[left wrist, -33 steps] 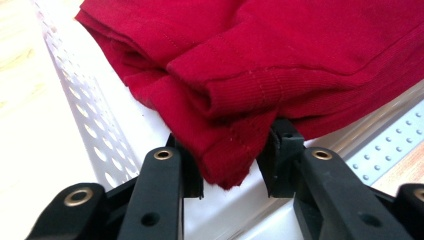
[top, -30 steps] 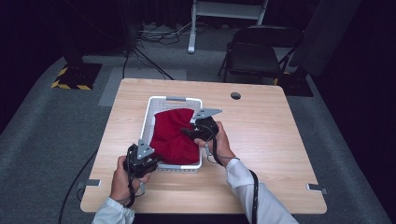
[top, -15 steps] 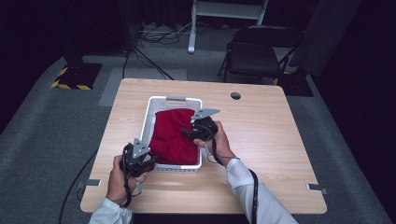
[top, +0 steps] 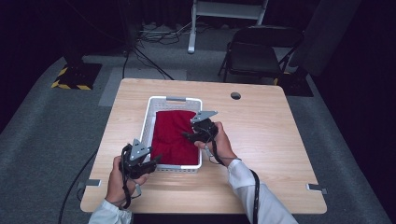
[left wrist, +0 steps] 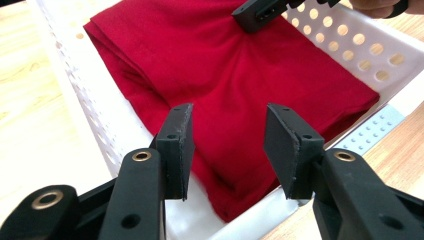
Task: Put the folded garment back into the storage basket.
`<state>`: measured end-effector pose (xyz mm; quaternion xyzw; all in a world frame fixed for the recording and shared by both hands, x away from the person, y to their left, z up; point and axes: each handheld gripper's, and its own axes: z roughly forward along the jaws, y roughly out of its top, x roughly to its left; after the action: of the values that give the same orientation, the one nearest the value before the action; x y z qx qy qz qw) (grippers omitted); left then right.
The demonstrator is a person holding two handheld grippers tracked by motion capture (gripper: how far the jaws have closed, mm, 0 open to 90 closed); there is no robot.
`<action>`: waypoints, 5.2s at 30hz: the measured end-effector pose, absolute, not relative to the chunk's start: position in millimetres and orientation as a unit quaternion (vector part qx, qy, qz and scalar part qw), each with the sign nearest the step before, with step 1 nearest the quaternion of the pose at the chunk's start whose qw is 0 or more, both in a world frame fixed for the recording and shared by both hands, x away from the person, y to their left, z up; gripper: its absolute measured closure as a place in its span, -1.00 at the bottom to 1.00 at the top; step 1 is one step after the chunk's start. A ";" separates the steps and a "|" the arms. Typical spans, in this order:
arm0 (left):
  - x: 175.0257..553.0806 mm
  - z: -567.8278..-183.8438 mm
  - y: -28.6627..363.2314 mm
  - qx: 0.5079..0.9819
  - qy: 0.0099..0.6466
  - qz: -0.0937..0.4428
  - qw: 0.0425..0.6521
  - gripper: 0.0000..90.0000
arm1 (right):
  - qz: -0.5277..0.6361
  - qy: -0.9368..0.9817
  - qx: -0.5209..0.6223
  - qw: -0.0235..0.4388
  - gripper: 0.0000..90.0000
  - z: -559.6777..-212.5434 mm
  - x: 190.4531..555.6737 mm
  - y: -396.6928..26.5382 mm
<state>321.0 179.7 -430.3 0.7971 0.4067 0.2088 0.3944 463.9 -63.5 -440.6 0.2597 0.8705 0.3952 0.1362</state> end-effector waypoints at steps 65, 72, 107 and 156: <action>287.1 -422.9 120.1 0.833 0.300 0.196 0.422 -0.91 | 0.340 0.914 0.170 0.143 -0.89 -447.4 445.1 -46.3; 282.3 -421.9 111.8 0.833 0.293 0.202 0.423 -0.92 | 0.335 0.916 0.164 0.144 -0.89 -442.6 441.8 -49.0; 261.9 -410.6 88.5 0.834 0.259 0.208 0.441 -0.92 | 0.342 0.917 0.126 0.163 -0.88 -414.9 415.4 -66.4; 247.2 -446.3 34.7 0.884 0.185 0.161 0.397 -0.90 | 0.336 0.910 0.137 0.202 -0.88 -399.0 386.1 -136.0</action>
<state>247.2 34.7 -446.3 0.8845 0.1848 0.1606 0.3972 386.1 -136.0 -399.0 0.1369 0.9097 0.3360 0.2018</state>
